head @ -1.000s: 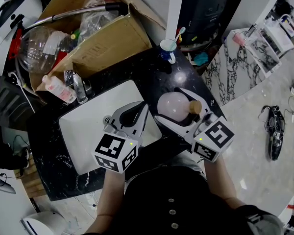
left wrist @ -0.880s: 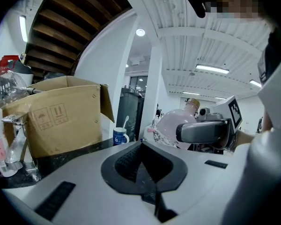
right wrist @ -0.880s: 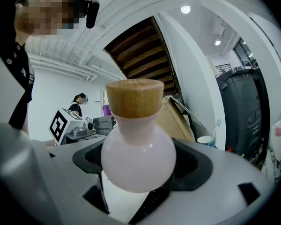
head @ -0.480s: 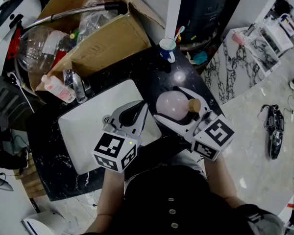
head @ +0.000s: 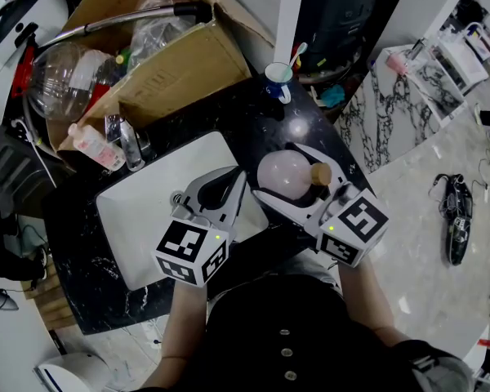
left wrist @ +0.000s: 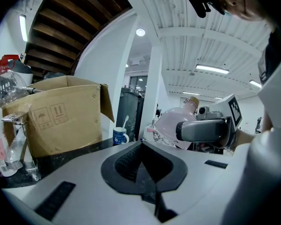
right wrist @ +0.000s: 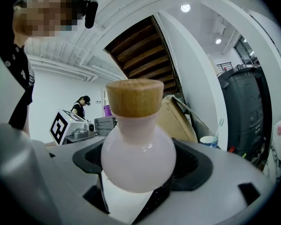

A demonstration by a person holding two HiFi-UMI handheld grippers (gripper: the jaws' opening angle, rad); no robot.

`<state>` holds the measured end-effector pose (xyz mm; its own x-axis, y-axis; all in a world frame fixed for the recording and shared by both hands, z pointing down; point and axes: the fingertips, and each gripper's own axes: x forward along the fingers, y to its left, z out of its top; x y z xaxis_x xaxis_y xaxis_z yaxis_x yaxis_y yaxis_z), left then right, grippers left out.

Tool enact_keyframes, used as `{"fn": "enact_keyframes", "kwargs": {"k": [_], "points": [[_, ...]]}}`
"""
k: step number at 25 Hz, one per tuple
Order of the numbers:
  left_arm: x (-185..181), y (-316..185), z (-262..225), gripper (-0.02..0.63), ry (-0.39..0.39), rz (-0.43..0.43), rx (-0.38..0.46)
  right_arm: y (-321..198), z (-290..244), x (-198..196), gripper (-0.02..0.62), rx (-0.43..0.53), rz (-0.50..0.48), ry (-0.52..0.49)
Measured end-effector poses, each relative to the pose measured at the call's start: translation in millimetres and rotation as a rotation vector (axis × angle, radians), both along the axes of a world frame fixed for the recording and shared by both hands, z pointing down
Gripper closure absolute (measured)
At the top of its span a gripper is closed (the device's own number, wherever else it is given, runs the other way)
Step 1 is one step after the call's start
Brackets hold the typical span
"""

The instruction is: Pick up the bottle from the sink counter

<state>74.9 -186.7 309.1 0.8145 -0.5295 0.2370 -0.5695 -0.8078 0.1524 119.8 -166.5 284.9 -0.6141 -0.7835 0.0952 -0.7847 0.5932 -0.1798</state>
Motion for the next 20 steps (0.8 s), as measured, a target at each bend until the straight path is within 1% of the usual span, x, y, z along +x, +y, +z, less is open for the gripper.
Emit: {"fn": "enact_keyframes", "kwargs": {"k": [11, 20], "points": [[0.2, 0.2, -0.7, 0.589, 0.002, -0.003, 0.003, 0.2, -1.5, 2.3, 0.192, 0.002, 0.0, -0.014], [2.4, 0.6, 0.7, 0.589, -0.001, 0.001, -0.001, -0.8, 1.4, 2.0, 0.192, -0.002, -0.008, -0.005]]}}
